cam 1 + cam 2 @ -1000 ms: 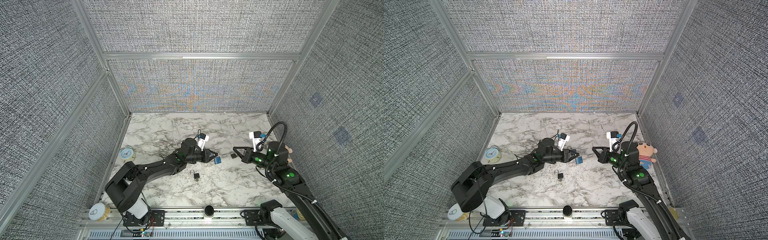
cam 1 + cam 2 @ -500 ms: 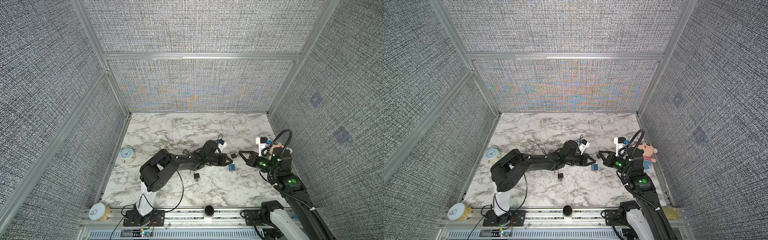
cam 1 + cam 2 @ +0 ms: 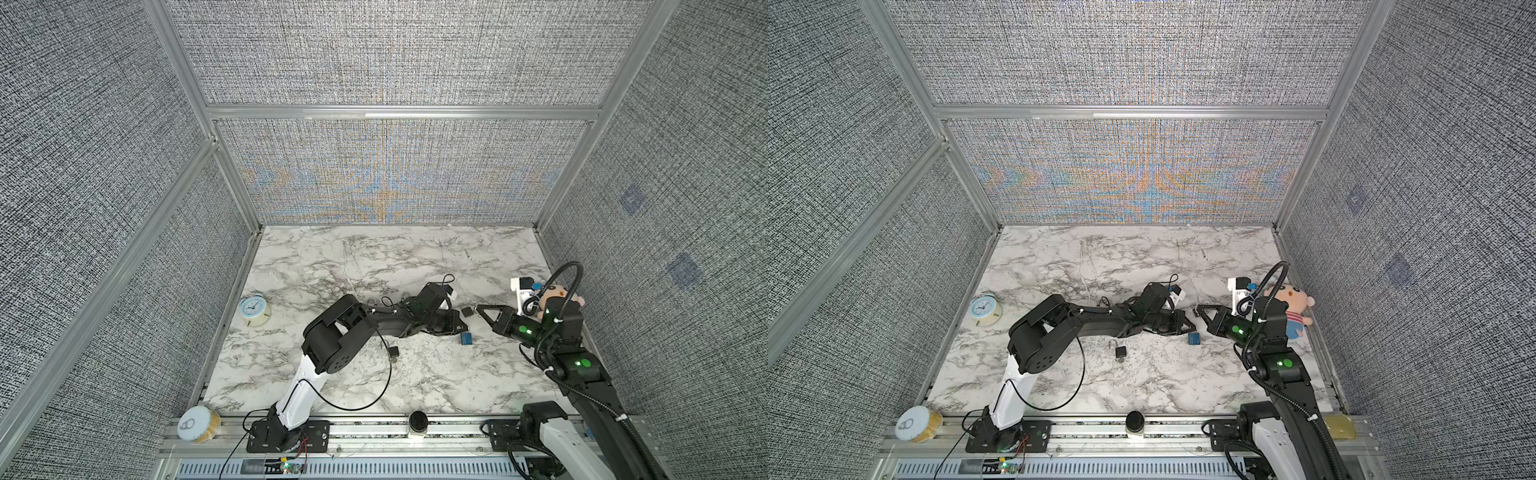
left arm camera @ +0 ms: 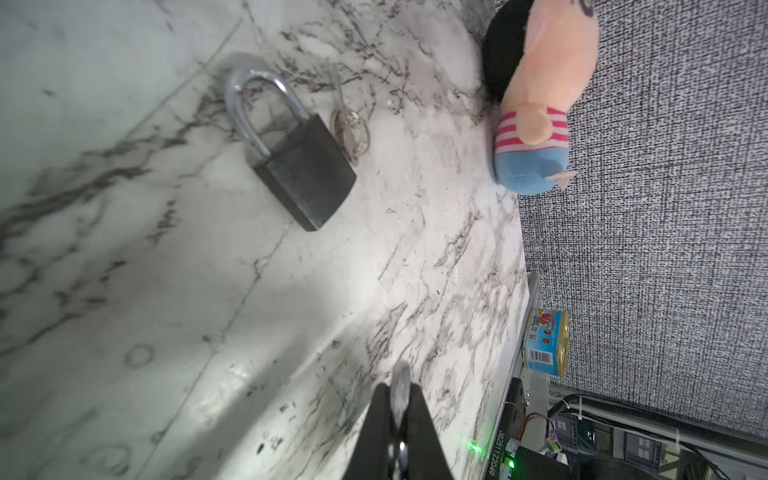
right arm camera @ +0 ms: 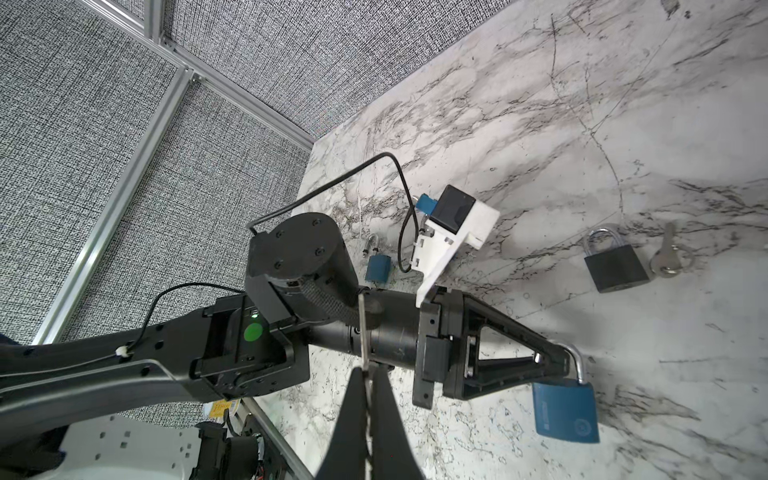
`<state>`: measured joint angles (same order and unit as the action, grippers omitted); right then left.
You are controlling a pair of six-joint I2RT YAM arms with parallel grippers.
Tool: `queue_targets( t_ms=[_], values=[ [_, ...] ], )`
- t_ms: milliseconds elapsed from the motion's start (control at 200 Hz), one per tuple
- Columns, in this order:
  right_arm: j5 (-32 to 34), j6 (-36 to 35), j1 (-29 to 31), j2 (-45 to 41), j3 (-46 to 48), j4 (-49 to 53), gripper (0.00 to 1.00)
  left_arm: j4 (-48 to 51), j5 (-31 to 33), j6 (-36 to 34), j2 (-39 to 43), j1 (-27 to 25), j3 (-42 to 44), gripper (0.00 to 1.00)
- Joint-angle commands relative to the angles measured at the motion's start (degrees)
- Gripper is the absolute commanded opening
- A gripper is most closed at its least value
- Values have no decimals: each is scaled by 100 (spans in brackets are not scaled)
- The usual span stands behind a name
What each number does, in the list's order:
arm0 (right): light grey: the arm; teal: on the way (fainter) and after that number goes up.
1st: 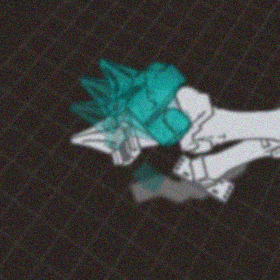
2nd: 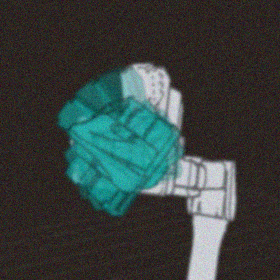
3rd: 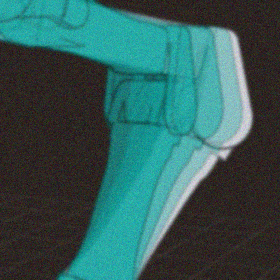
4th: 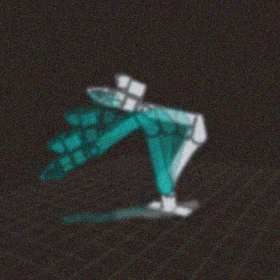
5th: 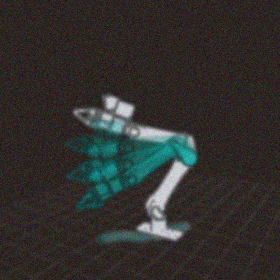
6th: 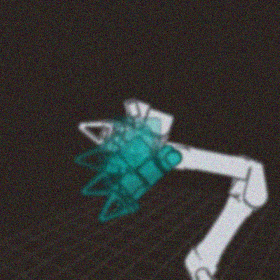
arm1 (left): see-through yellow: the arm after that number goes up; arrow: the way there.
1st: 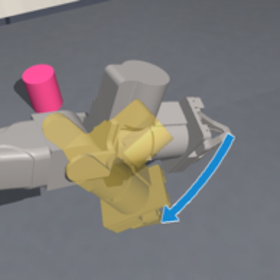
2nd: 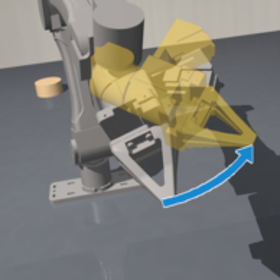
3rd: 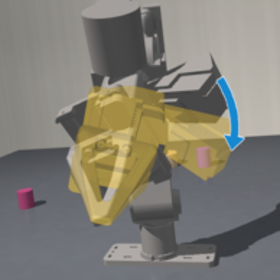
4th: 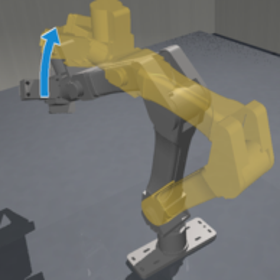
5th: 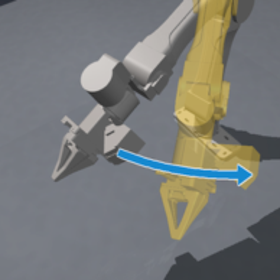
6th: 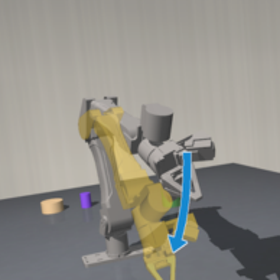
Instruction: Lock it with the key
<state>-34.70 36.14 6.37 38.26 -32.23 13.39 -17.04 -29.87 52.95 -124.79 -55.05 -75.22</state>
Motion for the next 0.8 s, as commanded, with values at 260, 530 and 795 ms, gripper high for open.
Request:
queue_targets(
  t_ms=[260,530,795],
  values=[
    [-231,15,-39,173,-57,-155,0,106,204,205,-95,-7,-30,21],
    [-182,-20,-53,443,-209,-77,0,160,415,150,56,5,51,34],
    [-38,-90,-52,472,-388,115,0,266,783,-51,443,63,218,53]
  ],
)
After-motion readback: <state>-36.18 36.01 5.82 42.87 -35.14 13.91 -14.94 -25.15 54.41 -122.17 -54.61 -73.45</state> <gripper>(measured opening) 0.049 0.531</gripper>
